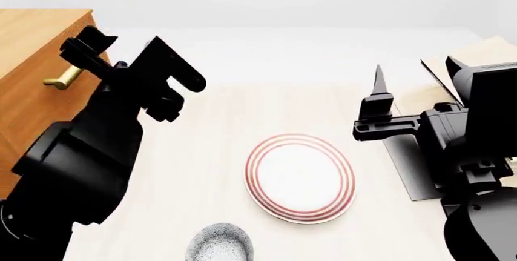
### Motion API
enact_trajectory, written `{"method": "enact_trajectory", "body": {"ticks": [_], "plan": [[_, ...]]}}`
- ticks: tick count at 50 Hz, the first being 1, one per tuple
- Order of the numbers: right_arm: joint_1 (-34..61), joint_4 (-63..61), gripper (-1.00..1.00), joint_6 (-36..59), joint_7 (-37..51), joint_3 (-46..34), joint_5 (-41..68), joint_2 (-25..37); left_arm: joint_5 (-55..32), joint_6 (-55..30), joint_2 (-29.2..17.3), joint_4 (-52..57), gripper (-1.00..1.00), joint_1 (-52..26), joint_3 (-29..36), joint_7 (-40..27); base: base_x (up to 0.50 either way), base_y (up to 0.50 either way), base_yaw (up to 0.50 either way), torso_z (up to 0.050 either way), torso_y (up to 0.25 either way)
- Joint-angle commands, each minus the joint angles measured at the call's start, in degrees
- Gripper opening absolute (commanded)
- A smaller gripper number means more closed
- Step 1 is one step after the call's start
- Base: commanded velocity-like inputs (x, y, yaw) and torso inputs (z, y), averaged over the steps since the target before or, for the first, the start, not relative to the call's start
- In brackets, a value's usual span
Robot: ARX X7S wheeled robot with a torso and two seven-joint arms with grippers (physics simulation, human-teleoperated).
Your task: Open the top drawer of the cabinet and put the bowl in it.
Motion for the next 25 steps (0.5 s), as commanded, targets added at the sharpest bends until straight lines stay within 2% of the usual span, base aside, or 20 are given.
{"method": "enact_trajectory", "body": {"ticks": [1,25], "plan": [[-1.4,0.9,1.0,-1.7,0.6,-0.4,0.3,0.2,1.7,-0.5,1.1,-8.9,1.0,-3.1,4.7,0.1,0.0,0.0,0.0,0.0,0.0],[-1.5,1.9,1.0,-2.7,0.9,-0.1,1.5,0.4,4.8,0.7,2.4,-20.7,1.0,-11.2,14.6,3.2,0.0,0.0,0.0,0.0,0.0]]}}
